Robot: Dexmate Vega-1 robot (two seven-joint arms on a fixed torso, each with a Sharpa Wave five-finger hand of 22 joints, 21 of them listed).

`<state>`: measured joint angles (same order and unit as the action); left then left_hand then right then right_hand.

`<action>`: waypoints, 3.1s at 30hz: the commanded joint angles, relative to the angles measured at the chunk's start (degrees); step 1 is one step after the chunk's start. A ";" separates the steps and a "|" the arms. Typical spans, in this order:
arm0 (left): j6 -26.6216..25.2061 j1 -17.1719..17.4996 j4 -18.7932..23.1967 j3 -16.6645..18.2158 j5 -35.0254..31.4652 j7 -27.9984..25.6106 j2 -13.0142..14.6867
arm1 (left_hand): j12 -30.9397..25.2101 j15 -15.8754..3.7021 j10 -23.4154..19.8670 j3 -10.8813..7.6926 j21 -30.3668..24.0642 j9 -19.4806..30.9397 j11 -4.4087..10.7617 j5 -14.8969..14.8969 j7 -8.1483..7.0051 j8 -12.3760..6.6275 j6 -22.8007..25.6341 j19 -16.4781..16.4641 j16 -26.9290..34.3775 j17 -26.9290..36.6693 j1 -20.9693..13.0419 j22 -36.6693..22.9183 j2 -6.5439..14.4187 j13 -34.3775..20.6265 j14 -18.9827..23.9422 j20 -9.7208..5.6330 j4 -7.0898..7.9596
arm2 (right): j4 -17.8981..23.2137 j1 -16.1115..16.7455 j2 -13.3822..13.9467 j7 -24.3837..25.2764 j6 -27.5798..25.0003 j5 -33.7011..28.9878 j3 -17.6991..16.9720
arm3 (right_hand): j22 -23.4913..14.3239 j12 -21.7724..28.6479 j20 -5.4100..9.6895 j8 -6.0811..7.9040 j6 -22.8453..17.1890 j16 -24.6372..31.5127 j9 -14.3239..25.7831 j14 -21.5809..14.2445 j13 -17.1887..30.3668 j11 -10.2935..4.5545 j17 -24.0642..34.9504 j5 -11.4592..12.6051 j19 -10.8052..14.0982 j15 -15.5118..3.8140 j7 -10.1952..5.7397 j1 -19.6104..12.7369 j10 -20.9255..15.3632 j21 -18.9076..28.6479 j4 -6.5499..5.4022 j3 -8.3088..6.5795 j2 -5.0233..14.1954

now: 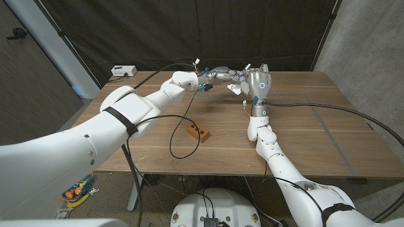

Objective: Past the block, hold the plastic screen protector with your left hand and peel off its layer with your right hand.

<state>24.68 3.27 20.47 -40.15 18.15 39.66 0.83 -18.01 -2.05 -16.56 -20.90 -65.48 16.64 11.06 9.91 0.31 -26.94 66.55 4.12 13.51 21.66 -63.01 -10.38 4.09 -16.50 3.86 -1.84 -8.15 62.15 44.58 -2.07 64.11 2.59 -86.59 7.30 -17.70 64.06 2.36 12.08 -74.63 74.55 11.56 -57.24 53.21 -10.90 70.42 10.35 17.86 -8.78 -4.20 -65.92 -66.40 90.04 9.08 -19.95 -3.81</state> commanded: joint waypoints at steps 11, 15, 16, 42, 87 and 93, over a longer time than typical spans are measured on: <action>2.57 0.90 0.19 1.81 0.24 2.92 0.40 | -0.29 -3.05 -0.33 -0.55 -0.34 0.16 -0.05 0.30 -0.40 -0.20 0.41 0.52 -0.26 0.19 -0.25 -0.20 -0.23 0.01 0.23 -0.60 -0.05 | 4.97 3.87 -1.32 -0.11 1.06 -0.14 -1.06 | -0.24 -0.48 7.46 0.11 -0.47 -0.08 0.28 -0.53 -0.07 -0.23 0.10 0.31 -0.08 -3.72 -0.32 0.04 -0.13 0.13 -0.08 -0.92 0.28; 2.57 0.99 0.17 2.05 0.26 2.72 0.47 | -0.29 -3.08 -0.30 -0.56 -0.35 0.19 -0.08 0.29 -0.30 -0.17 0.33 0.53 -0.26 0.19 -0.22 -0.20 -0.25 0.01 0.21 -0.57 -0.04 | 7.73 6.03 -2.19 -0.11 2.63 -0.34 -1.96 | -0.23 -0.37 7.45 0.13 -0.43 -0.09 0.34 -0.55 0.03 -0.08 0.09 0.32 -0.06 -3.72 -0.30 0.09 -0.40 0.11 -0.05 -1.00 0.17; 2.52 0.99 0.16 2.10 0.27 2.68 0.49 | -0.26 -3.06 -0.24 -0.57 -0.35 0.23 -0.09 0.29 -0.30 -0.17 0.28 0.55 -0.27 0.19 -0.22 -0.20 -0.26 0.02 0.19 -0.56 -0.04 | 8.45 6.68 -2.66 -0.11 3.70 -0.13 -2.36 | -0.22 -0.33 7.43 0.12 -0.40 -0.09 0.35 -0.55 0.12 -0.08 0.09 0.32 -0.07 -3.72 -0.35 0.07 -0.37 0.11 -0.03 -1.00 0.14; 0.28 0.52 0.01 1.56 0.26 0.12 0.16 | -0.39 -3.13 -0.37 -0.66 -0.43 0.37 -0.27 0.26 -0.46 -0.16 0.22 0.55 -0.22 0.26 0.03 -0.19 -0.27 0.06 0.30 -0.63 0.08 | 15.60 13.70 -14.32 -0.11 19.27 -0.25 -13.11 | -0.17 -0.31 7.33 0.25 -0.46 -0.17 0.58 -0.34 1.15 -0.23 0.09 0.41 -0.10 -3.71 -0.67 0.94 -0.36 0.04 -0.14 -1.70 -0.20; 7.31 1.87 0.42 3.81 0.61 6.67 1.10 | -0.41 -3.11 -0.17 -0.88 -0.52 0.19 -0.03 0.23 -0.70 0.09 0.08 0.60 -0.19 0.37 0.29 -0.18 -0.30 0.12 0.23 -0.62 0.15 | 15.02 12.82 -8.08 -10.24 25.50 45.74 -4.33 | 2.87 -11.05 2.67 -2.21 22.17 -2.29 0.48 5.90 -9.45 1.29 -0.27 0.71 -4.91 -3.65 1.18 19.08 9.27 -0.97 -5.72 -0.25 0.98; 7.82 1.94 0.47 3.93 0.50 7.11 1.08 | -0.38 -3.00 -0.09 -0.89 -0.53 0.03 -0.08 0.21 -0.76 0.20 0.08 0.64 -0.20 0.39 0.34 -0.18 -0.33 0.13 0.17 -0.56 0.15 | 17.10 12.96 -6.09 -17.89 24.54 57.59 -2.88 | 3.07 -10.77 1.60 -2.00 23.70 -2.84 0.39 6.80 -8.43 1.64 -0.64 0.67 -6.25 -3.66 2.09 20.53 11.03 -1.11 -5.99 0.17 0.95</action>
<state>30.66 5.01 20.82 -36.54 18.94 45.14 1.86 -18.23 -2.05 -16.56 -21.35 -65.67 16.61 11.06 9.91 0.03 -26.89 66.41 4.34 13.51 21.95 -62.85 -10.40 3.92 -16.22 3.86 -2.06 -7.98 74.59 56.48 -16.67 56.98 29.43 -59.69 -4.43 -14.62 53.37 2.06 9.93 -51.25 72.02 11.98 -50.84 44.37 -9.21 69.77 11.03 12.01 -6.90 -2.35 -46.09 -56.16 88.97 3.30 -20.00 -2.88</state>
